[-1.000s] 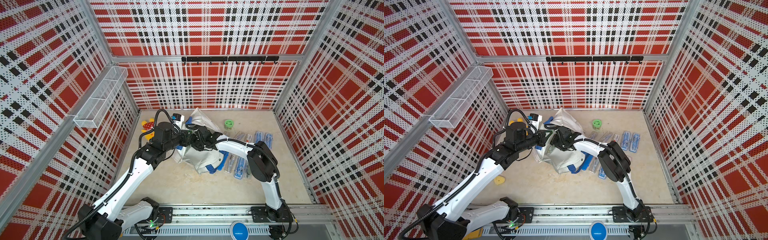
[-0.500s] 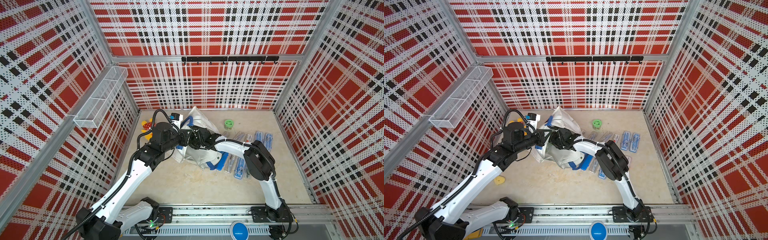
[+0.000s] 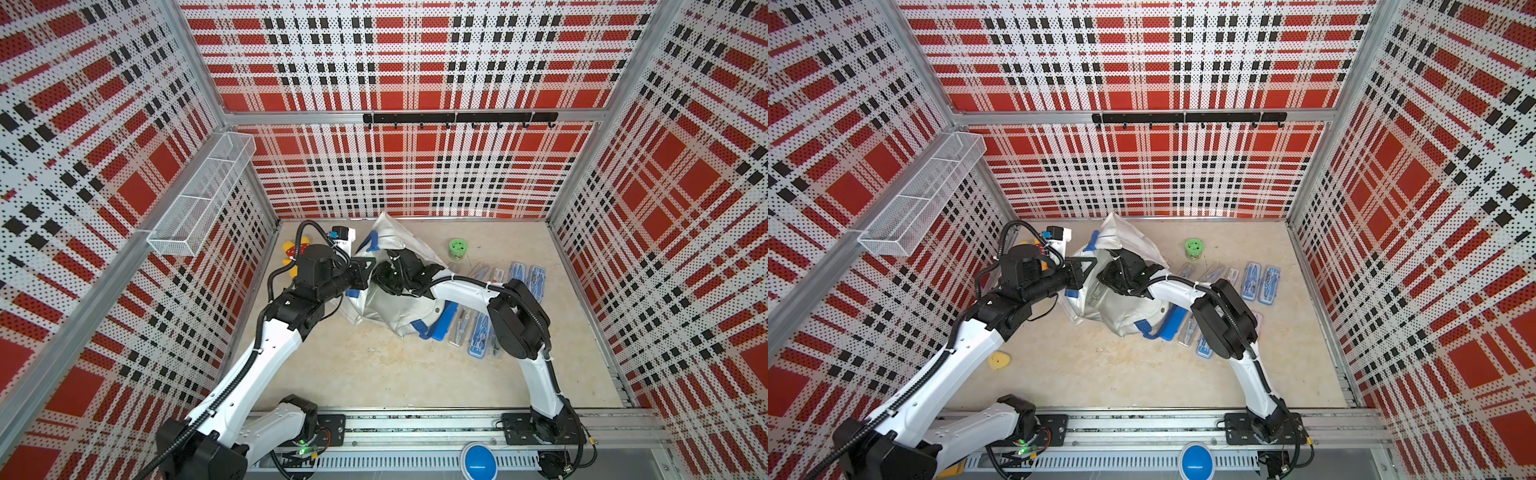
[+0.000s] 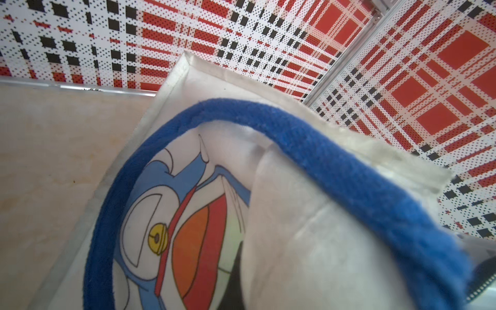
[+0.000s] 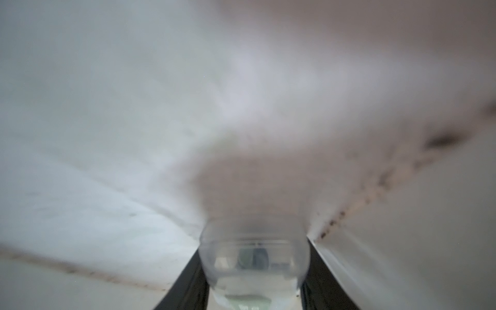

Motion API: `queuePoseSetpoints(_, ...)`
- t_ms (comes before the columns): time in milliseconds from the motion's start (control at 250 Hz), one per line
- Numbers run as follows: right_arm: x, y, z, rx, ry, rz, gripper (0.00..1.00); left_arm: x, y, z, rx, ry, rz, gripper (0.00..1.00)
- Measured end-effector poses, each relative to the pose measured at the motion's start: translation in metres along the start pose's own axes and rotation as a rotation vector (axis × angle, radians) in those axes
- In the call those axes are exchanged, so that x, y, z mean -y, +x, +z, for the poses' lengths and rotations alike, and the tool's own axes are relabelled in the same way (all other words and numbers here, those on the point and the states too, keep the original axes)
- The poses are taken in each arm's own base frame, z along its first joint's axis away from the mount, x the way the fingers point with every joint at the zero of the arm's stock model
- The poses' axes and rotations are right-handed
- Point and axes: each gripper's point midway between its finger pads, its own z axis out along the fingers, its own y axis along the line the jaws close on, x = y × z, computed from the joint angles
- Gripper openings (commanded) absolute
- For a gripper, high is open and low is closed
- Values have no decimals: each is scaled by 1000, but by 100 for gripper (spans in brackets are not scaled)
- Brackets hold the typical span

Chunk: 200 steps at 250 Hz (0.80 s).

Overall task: Take out the compass set from the canvas bag
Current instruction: Pick up the compass set from the canvas bag.

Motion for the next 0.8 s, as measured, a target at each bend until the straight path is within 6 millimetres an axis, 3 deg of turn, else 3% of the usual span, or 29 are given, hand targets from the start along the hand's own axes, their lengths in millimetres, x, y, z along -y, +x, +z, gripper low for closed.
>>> queuePoseSetpoints(148,2,4,-2,-14,34,-44,36,-19,-1,-1,7,-14,-61,0)
queuePoseSetpoints(380,-16,13,-17,-21,19,-114,35,-34,-9,0,30,-30,-119,0)
queuePoseSetpoints(800,-67,23,-80,36,-27,-292,35,-70,-13,2,32,-94,-210,0)
